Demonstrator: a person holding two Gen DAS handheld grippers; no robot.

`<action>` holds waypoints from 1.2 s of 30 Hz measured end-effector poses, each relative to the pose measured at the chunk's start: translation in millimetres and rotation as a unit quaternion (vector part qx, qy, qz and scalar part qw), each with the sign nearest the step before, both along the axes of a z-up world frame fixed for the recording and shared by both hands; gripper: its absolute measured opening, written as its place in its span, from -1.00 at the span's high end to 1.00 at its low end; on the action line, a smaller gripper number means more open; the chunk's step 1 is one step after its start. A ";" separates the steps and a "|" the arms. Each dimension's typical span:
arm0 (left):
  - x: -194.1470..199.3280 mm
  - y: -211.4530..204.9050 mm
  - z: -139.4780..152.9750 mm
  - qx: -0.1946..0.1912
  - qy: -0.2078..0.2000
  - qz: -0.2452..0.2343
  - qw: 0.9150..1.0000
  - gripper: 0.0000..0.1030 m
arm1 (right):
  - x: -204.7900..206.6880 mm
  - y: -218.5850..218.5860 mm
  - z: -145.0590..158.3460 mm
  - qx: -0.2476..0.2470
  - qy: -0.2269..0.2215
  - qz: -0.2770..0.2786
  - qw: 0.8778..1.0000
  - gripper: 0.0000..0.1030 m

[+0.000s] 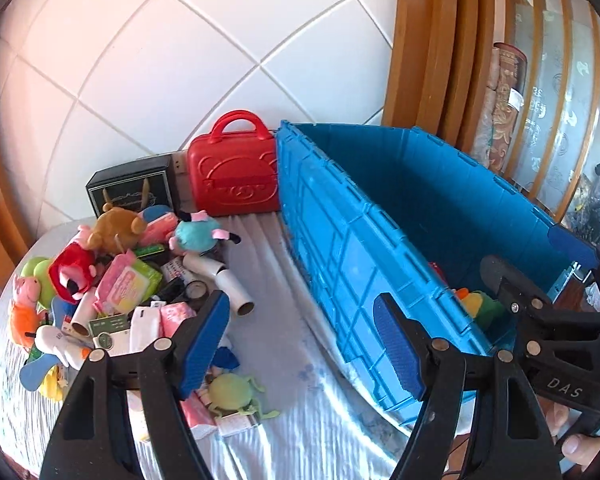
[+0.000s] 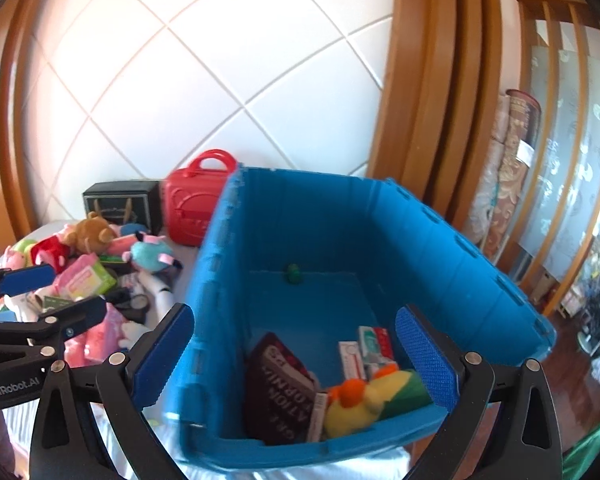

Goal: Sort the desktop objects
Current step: 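Move both tools back from the bin to the heap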

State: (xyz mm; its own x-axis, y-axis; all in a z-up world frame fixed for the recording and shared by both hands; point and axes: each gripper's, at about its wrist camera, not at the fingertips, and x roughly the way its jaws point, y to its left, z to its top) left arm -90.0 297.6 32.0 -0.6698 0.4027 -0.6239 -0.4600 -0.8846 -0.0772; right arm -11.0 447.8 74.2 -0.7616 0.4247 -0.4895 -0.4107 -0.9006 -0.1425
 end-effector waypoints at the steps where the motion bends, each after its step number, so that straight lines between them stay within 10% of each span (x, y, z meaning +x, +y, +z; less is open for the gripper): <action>1: -1.4 -9.0 -2.0 -0.001 0.000 0.005 1.000 -0.44 | -4.0 -8.4 0.5 0.000 0.001 0.008 1.000 -0.99; 14: -26.9 -128.3 -42.1 -0.052 -0.010 0.081 0.995 -0.44 | -61.4 -121.0 -24.2 -0.010 -0.015 0.112 0.994 -0.99; 28: -46.9 -204.8 -161.4 -0.090 -0.133 0.115 0.980 -0.44 | -110.5 -174.6 -156.4 -0.079 -0.151 0.157 0.973 -0.99; 36: -50.2 -217.0 -181.8 -0.084 -0.152 0.124 0.977 -0.44 | -122.8 -193.0 -201.1 -0.104 -0.197 0.177 0.959 -0.99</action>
State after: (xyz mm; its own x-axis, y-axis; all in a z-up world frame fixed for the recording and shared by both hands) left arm -140.1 80.6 -149.9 -0.5071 0.1257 -0.8527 -0.2074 -0.9780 -0.0209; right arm -133.8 254.8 -126.9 -0.5784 0.0359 -0.8149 -0.0263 -0.9993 -0.0254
